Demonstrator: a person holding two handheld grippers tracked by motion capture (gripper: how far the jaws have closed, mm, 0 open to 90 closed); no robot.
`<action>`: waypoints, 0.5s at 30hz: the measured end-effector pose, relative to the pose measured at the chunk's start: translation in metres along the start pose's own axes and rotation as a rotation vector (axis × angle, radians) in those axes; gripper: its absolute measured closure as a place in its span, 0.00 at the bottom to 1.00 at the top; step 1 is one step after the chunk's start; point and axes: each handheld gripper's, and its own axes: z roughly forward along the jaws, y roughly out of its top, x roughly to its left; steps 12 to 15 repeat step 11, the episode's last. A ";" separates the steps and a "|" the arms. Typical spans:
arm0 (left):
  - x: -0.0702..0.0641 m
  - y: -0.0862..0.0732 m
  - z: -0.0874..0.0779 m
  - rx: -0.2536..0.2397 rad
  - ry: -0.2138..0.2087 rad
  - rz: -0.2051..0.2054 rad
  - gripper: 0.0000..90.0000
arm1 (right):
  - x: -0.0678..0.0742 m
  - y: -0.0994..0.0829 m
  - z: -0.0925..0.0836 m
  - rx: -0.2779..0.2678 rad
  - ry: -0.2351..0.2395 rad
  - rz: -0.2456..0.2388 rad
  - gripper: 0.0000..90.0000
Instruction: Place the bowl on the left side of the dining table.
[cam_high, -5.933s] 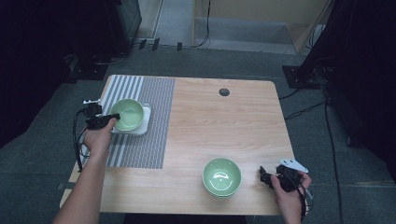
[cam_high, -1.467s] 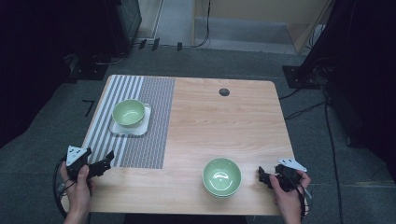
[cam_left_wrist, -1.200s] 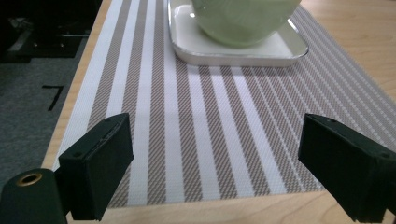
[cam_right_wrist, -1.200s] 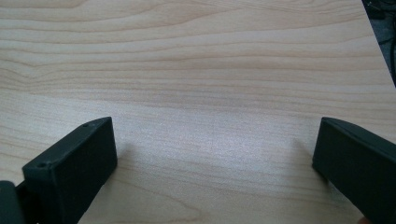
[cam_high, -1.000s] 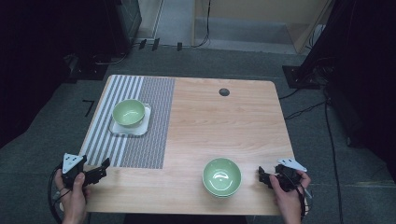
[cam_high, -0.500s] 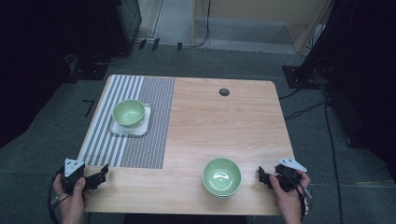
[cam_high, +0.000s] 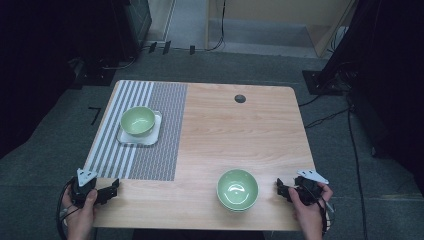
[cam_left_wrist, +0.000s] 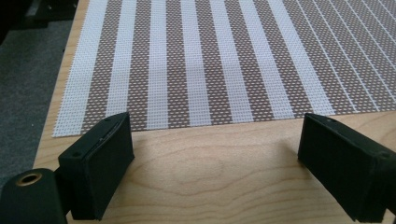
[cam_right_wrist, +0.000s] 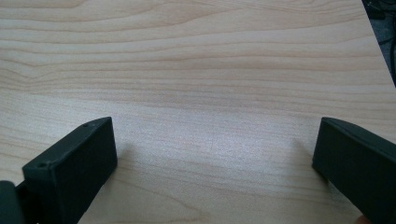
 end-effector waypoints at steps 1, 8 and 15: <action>0.000 0.000 0.000 0.000 -0.001 -0.001 0.11 | 0.000 0.000 0.000 0.000 0.000 0.000 0.00; 0.000 0.000 0.000 0.001 0.002 0.002 0.11 | 0.000 0.000 0.000 0.000 0.000 0.000 0.00; 0.000 0.000 0.000 0.000 0.002 0.002 0.11 | 0.000 0.000 0.000 0.000 0.000 0.000 0.00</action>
